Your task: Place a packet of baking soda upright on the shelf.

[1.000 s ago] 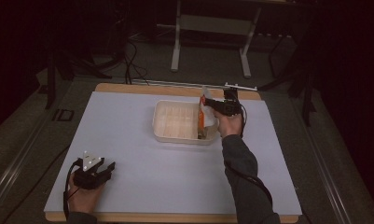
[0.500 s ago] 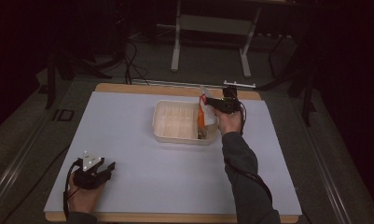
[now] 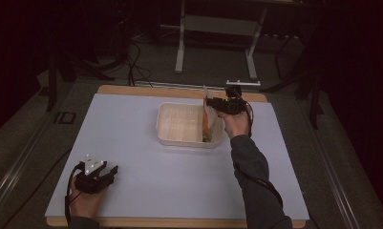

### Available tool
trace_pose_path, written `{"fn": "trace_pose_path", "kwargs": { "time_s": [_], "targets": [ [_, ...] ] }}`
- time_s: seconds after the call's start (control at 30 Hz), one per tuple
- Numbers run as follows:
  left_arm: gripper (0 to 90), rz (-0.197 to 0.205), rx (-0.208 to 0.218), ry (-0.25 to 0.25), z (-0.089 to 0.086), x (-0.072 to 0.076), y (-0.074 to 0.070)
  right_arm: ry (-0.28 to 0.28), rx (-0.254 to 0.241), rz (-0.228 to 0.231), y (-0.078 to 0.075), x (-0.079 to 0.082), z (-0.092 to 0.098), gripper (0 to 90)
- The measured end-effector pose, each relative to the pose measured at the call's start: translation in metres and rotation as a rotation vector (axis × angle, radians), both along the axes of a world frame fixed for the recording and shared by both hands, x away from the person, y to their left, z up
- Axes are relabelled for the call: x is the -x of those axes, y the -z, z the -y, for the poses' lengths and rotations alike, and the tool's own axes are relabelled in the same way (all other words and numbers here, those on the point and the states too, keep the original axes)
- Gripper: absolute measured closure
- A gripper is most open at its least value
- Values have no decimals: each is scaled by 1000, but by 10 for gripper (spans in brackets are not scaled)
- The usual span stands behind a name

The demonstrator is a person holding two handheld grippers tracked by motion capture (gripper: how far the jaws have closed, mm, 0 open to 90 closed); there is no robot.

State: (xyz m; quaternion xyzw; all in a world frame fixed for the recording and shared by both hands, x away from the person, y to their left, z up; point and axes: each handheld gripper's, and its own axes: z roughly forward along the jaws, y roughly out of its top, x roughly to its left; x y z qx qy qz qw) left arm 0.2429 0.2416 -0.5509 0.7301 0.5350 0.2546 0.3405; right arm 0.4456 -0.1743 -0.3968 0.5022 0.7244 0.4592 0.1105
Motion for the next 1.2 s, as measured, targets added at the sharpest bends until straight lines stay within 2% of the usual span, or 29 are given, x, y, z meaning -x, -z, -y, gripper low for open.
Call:
{"fn": "trace_pose_path", "kwargs": {
  "time_s": [0.13, 0.43, 0.93, 1.2],
  "targets": [
    [518, 0, 0, 0, 0, 0, 0, -12, 0, 10, -4, 2, -1, 625],
    [518, -1, -1, -1, 0, 0, 0, -65, 14, 56, -26, 13, -2, 616],
    [518, 4, -2, -4, 0, 0, 0, -117, 101, 81, -39, 27, 6, 623],
    [518, 10, 6, -6, 0, 1, 0, -129, 147, 88, -42, 37, 18, 627]
  ]
}}
